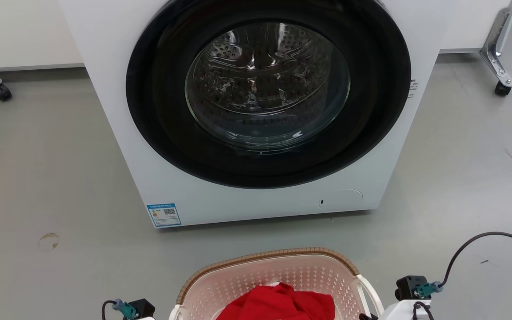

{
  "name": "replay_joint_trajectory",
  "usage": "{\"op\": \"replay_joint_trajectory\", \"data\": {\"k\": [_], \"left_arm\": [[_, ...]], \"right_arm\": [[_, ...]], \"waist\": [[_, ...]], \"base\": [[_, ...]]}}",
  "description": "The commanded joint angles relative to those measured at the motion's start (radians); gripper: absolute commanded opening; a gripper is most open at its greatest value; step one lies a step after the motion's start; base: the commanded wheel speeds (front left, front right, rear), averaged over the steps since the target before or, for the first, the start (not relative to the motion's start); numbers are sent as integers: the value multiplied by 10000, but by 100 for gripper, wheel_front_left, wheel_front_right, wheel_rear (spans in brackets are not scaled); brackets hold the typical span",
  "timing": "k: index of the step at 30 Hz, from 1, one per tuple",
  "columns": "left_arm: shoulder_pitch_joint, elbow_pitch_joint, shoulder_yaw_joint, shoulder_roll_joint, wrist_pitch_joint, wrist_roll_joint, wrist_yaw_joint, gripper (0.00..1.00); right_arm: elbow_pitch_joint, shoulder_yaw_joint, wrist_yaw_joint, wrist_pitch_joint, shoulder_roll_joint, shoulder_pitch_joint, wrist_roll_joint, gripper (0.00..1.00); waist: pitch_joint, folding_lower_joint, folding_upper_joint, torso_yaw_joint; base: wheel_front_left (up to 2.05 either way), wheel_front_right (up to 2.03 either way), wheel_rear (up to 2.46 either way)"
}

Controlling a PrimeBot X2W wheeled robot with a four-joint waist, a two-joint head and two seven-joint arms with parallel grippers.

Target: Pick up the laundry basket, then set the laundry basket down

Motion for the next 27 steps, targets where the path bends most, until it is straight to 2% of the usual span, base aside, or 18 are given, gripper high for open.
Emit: {"op": "replay_joint_trajectory", "data": {"k": [1,11,27], "left_arm": [[-379,655,228,1572,-177,89,240,0],[-531,560,171,1549,-383,183,240,0],[-1267,545,139,1532,-775,349,240,0]], "right_arm": [[698,-116,-144,-337,-1364,-433,149,0],[714,-10,-144,-389,-1364,-498,189,0],[840,75,-144,-607,-1364,-1290,133,0]], "waist": [[14,0,0,8],[205,0,0,-21],[1398,0,0,-59]], "base": [[0,0,0],[0,0,0],[0,0,0]]}}
